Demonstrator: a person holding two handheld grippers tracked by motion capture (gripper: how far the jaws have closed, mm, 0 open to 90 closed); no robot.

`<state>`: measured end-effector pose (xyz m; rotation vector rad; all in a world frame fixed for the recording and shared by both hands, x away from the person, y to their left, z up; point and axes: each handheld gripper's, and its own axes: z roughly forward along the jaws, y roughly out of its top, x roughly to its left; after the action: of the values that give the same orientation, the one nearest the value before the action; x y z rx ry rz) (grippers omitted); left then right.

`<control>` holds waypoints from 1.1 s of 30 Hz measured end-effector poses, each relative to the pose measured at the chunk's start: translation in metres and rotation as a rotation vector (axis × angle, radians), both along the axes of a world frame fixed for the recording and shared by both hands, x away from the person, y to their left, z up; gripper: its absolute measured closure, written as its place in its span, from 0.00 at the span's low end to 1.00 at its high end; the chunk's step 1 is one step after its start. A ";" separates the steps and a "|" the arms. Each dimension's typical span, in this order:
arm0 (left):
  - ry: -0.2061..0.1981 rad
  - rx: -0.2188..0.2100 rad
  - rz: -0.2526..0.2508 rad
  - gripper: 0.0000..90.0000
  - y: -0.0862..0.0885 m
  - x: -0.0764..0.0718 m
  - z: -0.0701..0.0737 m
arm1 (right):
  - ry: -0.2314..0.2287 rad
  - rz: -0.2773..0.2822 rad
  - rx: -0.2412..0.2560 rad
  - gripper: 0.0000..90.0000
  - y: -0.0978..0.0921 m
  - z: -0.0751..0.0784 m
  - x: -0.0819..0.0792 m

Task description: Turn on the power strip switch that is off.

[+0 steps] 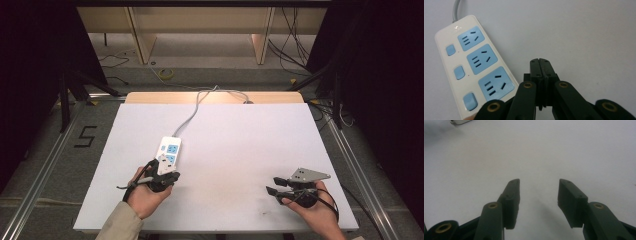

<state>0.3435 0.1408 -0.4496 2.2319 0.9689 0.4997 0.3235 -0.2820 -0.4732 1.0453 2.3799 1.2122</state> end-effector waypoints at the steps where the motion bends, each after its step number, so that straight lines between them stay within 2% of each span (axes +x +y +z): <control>1: 0.003 0.002 0.003 1.00 0.001 0.001 0.001 | 0.002 -0.002 -0.001 0.59 0.000 0.000 0.000; 10: 0.015 0.007 0.041 1.00 0.004 0.004 0.007 | -0.001 -0.003 0.000 0.59 0.000 0.000 0.000; 24: 0.034 0.023 0.064 1.00 0.008 0.009 0.010 | -0.001 -0.006 0.004 0.58 0.000 0.000 0.000; 33: 0.050 0.048 0.076 1.00 0.009 0.014 0.010 | -0.002 -0.006 0.004 0.58 -0.001 0.000 0.000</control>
<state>0.3571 0.1501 -0.4394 2.2658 1.0818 0.5083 0.3234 -0.2826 -0.4729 1.0504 2.3724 1.2158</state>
